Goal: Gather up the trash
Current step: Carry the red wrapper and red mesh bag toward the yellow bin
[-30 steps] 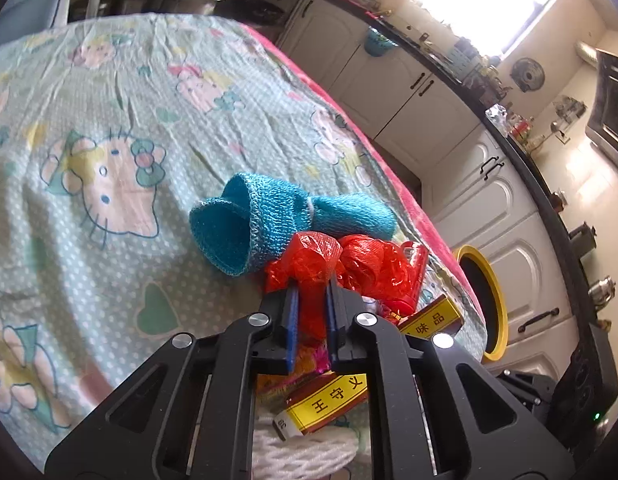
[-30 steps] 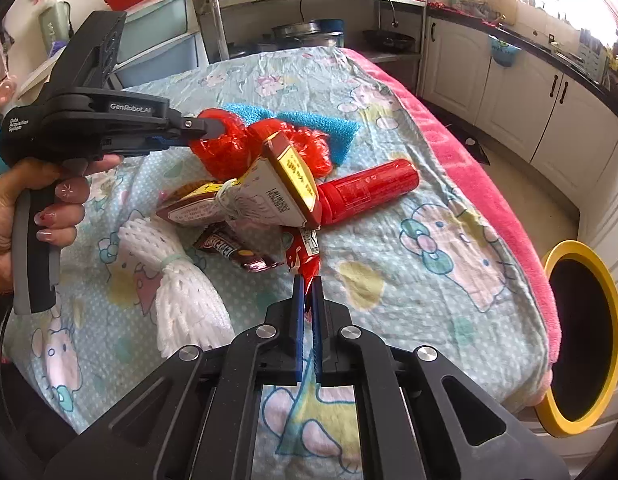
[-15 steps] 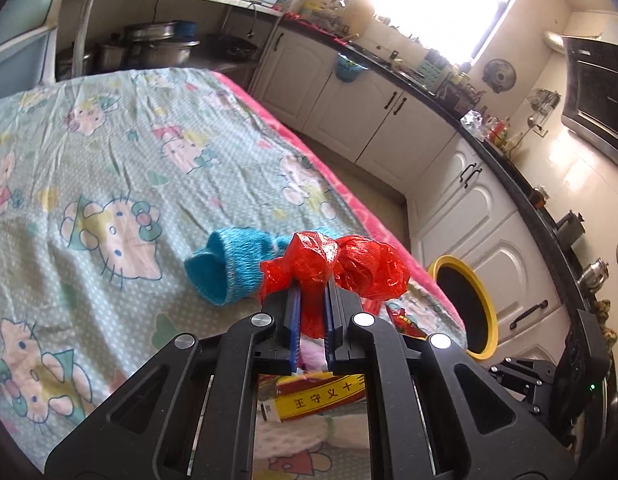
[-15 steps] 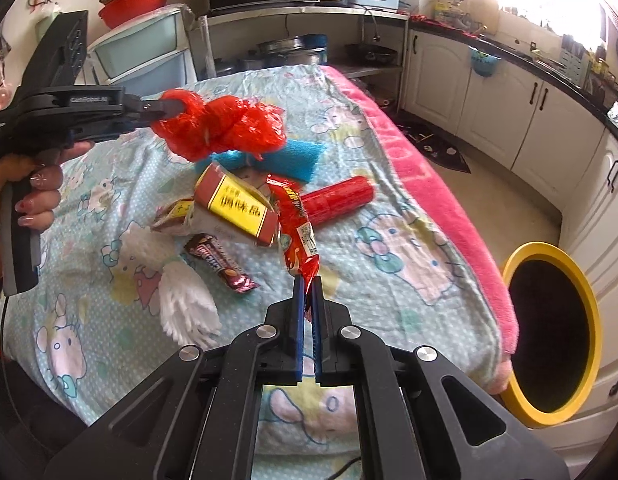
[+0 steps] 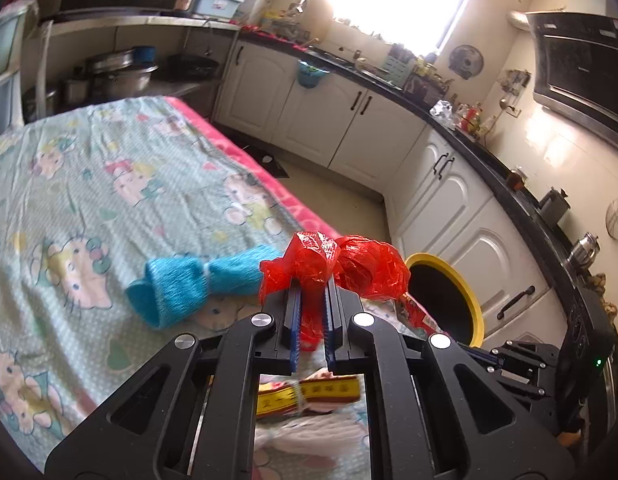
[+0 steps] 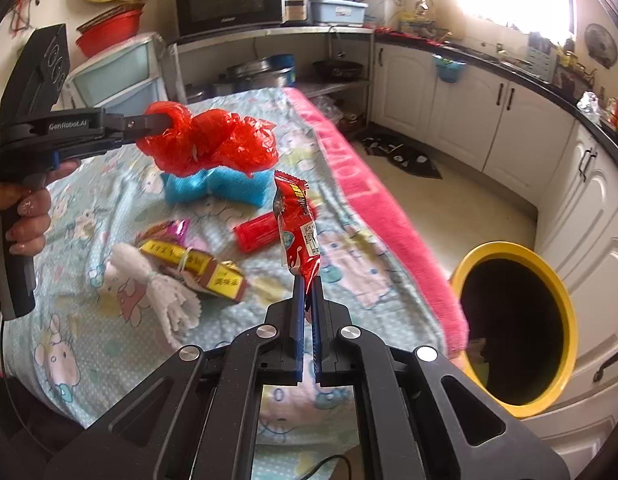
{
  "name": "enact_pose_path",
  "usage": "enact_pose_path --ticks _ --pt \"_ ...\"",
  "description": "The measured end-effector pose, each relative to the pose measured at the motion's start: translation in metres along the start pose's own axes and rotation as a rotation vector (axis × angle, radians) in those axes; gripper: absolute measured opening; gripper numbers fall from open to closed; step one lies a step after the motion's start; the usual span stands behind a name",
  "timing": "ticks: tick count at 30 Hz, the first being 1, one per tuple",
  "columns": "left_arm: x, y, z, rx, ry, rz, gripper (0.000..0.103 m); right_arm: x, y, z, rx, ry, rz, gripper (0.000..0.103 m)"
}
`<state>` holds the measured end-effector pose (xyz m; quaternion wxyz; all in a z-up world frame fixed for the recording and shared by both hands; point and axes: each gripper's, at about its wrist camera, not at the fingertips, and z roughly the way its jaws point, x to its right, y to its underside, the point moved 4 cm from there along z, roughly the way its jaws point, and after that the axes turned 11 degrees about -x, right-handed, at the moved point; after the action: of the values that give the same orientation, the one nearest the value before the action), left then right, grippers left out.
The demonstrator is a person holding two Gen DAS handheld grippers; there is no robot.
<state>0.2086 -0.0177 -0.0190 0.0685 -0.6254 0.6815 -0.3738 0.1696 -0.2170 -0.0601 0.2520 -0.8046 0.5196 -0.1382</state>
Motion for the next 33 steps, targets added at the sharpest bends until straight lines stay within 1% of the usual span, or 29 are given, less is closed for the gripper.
enact_pose_path --ticks 9,17,26,33 --pt "0.037 -0.012 0.006 0.013 0.023 0.060 0.005 0.040 -0.001 -0.027 0.066 0.046 0.078 0.003" --pt "0.078 -0.019 0.019 0.009 0.053 0.122 0.005 0.082 0.005 -0.050 0.114 0.099 0.171 0.003" --pt "0.122 -0.025 0.035 0.006 0.092 0.188 0.005 0.126 0.016 -0.074 0.162 0.154 0.269 0.003" --pt "0.157 -0.026 0.055 -0.016 0.127 0.237 0.005 0.166 0.029 -0.088 0.192 0.197 0.365 0.003"
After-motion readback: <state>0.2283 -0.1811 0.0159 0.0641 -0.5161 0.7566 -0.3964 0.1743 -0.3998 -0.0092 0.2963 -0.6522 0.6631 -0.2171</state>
